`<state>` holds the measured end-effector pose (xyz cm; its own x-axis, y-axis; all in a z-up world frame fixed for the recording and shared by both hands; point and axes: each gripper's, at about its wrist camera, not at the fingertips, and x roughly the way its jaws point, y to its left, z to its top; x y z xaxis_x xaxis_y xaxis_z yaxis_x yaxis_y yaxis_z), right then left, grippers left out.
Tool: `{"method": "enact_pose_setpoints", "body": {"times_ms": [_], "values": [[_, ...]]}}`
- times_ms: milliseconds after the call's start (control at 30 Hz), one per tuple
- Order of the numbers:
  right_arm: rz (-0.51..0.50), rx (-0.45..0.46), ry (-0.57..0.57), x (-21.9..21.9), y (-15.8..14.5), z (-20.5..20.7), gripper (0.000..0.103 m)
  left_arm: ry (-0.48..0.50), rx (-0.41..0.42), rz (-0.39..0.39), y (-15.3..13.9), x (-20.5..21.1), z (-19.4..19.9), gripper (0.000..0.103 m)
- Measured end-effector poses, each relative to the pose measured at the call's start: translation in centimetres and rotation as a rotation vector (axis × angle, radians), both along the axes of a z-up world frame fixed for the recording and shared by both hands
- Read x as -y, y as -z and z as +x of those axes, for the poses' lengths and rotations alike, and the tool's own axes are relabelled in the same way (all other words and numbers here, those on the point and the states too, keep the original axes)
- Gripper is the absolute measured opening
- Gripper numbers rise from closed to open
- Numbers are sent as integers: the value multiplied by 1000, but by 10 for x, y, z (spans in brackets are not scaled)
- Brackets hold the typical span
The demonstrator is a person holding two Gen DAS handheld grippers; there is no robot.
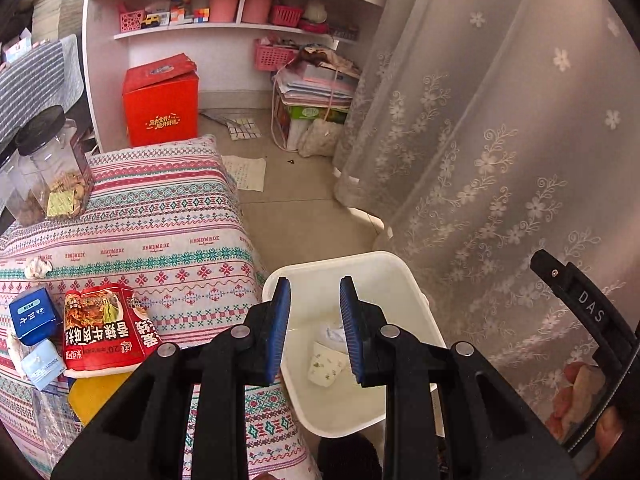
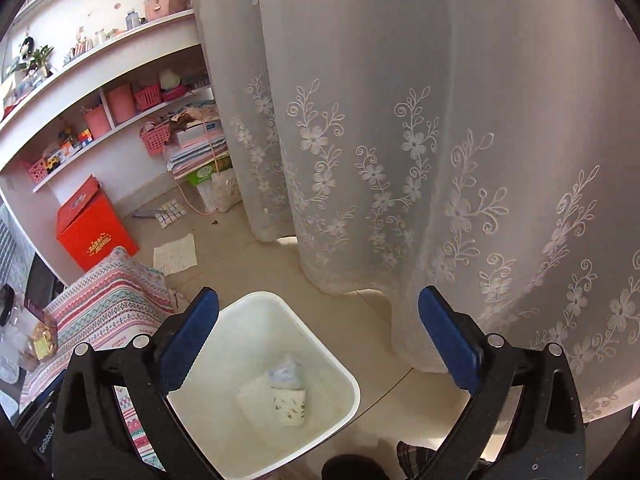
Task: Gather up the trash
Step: 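Drop the paper cup and tissue into the white bin with both grippers, then grasp the wrapped tissue bundle with the left gripper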
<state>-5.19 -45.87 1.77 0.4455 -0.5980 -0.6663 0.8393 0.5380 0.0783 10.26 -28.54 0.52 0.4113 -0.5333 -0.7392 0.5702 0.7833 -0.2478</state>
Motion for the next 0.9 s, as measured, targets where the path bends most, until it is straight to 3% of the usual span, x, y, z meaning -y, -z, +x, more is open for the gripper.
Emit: {"method": "enact_pose_setpoints", "body": {"times_ms": [133,300,400,500,800,900], "values": [[-6,10,-17,-4,-2,0,96,-17,-4,34,4,-2,-2,28],[10,24,-68,-14,-3,6,96,-74,24,75,3,-26,-1,66],[24,19,-125,-27,-2,16,96,-110,52,121,1,-47,2,74],[42,19,-179,-39,-2,27,96,-155,59,163,0,-75,9,79],[86,-32,-324,-72,5,61,96,-382,31,223,-5,-195,45,79],[103,-47,-369,-83,9,70,96,-466,-9,268,2,-237,63,79]]}}
